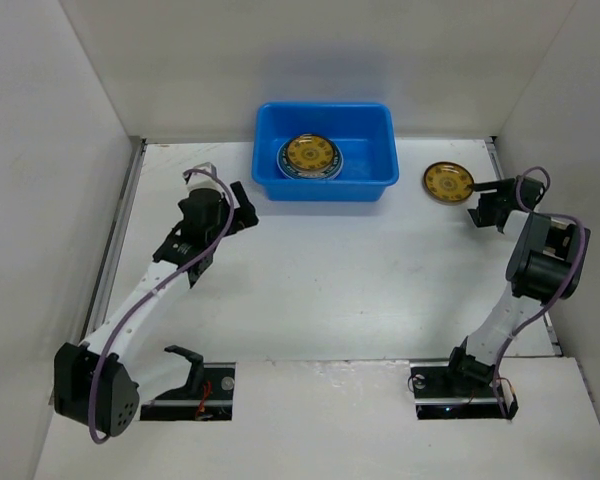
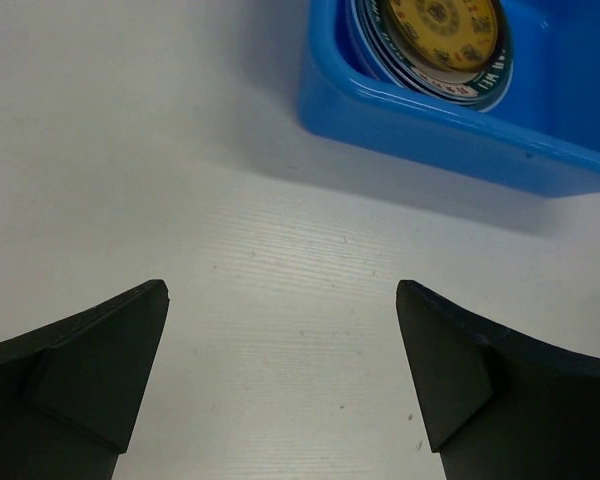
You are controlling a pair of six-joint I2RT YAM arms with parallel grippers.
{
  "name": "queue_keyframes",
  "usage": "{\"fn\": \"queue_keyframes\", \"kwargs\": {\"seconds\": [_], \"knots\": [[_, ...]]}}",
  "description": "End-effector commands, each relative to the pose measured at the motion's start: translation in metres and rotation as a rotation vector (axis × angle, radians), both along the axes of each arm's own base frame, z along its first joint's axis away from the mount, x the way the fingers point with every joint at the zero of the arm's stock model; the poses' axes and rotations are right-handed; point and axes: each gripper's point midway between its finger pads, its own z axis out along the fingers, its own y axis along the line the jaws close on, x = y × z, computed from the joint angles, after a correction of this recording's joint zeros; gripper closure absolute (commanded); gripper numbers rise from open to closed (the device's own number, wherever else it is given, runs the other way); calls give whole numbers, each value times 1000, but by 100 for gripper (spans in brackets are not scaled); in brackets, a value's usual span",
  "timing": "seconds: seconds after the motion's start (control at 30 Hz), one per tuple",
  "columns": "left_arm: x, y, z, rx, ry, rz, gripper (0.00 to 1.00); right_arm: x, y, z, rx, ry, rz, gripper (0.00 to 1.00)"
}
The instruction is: Place the plates into the plastic bin on the countertop
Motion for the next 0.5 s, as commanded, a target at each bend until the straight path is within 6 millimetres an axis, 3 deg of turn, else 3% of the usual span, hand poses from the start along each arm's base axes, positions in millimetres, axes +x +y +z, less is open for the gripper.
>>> {"fn": "queue_keyframes", "kwargs": {"seconds": [0.0,0.3,0.47], "knots": [[-9,19,-6,-9,19,68,0,17,-1,9,-4,-28,27,23],[-22,49,-8,-45,32,167,0,38,14,-16,24,49,64,35],[-28,62,-8,-52,33,206,0,48,20,-28,36,88,80,47]]}}
